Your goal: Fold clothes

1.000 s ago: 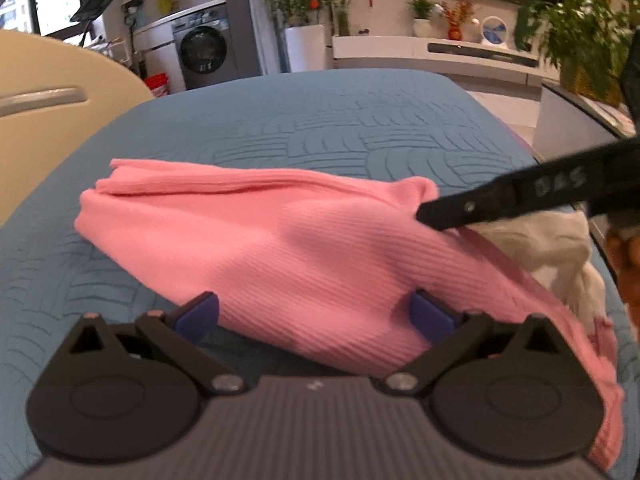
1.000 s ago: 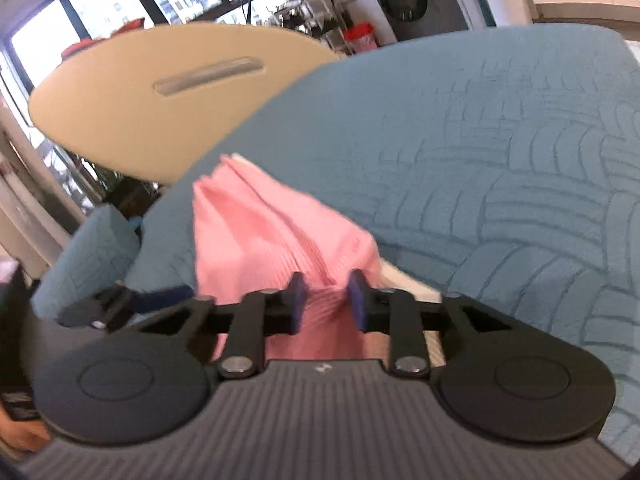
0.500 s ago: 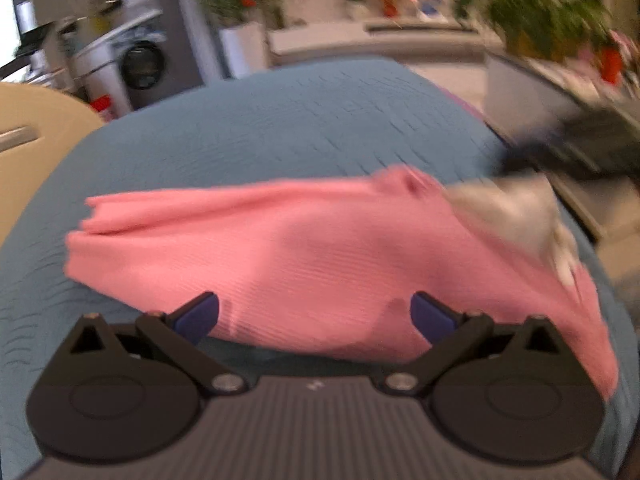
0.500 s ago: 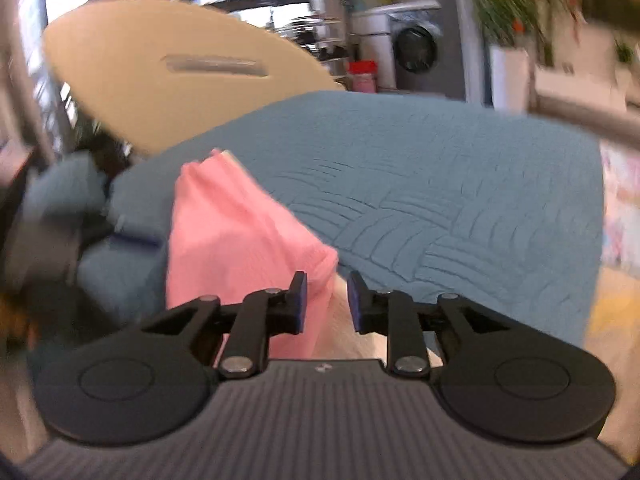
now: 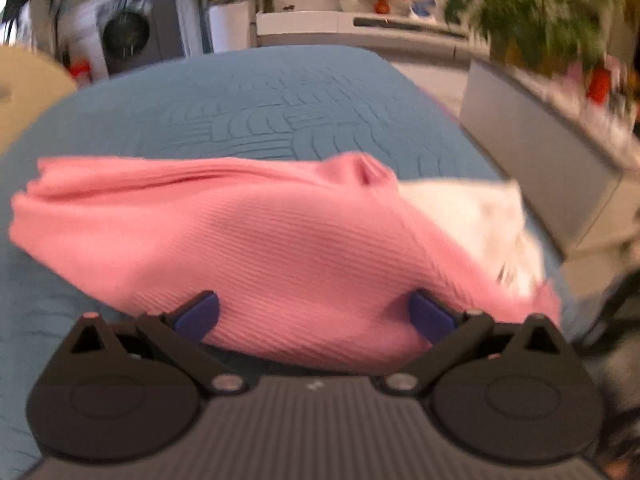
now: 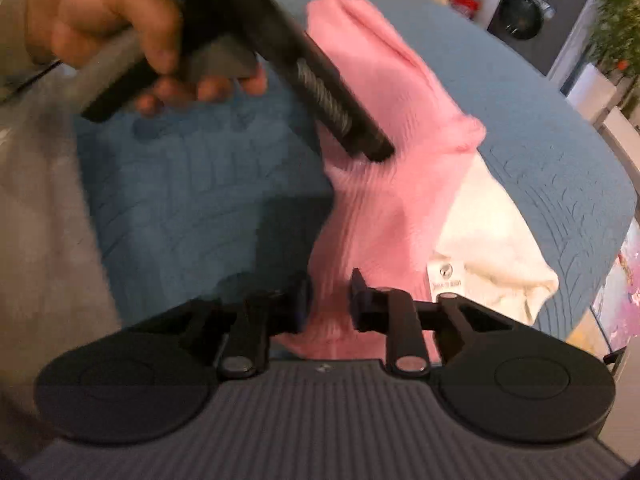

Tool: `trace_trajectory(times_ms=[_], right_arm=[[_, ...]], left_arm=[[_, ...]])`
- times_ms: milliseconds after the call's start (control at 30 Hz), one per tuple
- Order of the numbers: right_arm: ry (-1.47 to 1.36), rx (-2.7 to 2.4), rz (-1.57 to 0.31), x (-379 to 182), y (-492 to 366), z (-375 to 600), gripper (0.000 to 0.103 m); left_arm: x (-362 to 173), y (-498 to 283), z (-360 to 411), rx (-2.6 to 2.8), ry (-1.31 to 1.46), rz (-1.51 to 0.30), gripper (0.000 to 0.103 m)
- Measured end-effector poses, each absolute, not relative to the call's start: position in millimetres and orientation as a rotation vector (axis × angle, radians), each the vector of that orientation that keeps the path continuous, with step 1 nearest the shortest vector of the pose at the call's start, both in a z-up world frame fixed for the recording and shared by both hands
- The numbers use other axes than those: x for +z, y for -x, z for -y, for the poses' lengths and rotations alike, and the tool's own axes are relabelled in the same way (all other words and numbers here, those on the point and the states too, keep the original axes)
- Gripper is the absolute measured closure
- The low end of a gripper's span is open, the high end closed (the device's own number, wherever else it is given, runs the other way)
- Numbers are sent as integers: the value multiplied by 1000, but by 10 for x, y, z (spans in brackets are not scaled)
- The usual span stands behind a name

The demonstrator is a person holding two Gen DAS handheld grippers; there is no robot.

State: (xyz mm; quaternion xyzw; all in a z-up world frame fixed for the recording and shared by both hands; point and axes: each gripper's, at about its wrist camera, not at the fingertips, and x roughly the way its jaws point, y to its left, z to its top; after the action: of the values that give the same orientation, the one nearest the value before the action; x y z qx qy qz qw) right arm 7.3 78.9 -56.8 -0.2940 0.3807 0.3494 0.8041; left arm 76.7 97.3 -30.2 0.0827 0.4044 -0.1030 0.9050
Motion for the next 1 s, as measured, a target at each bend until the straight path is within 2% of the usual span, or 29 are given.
trace_trajectory(times_ms=[67, 167, 233, 300, 367, 467, 600, 933, 1000], right_arm=[[592, 708, -837, -544, -127, -640, 83], [389, 720, -834, -362, -136, -341, 79], [197, 678, -801, -235, -199, -144, 61], [-47, 575, -760, -184, -287, 139, 28], [-308, 453, -748, -244, -389, 462, 19], [-613, 356, -783, -470, -519, 829, 20], [-762, 343, -824, -707, -612, 944, 18], [-750, 464, -902, -915, -668, 601, 19], [-747, 517, -867, -874, -674, 559, 26]], left_arm=[[-296, -766, -956, -212, -188, -839, 0], [-274, -787, -991, -229, -203, -842, 0], [-263, -786, -1021, -240, -204, -842, 0], [-231, -779, -1060, -255, -208, -839, 0], [-205, -737, -1031, -274, -247, -808, 0], [-103, -479, -914, -371, -458, -612, 0], [-254, -47, -648, -480, -877, -330, 0], [-610, 55, -471, -631, -1047, -290, 2], [-639, 19, -386, -637, -1025, -297, 6]])
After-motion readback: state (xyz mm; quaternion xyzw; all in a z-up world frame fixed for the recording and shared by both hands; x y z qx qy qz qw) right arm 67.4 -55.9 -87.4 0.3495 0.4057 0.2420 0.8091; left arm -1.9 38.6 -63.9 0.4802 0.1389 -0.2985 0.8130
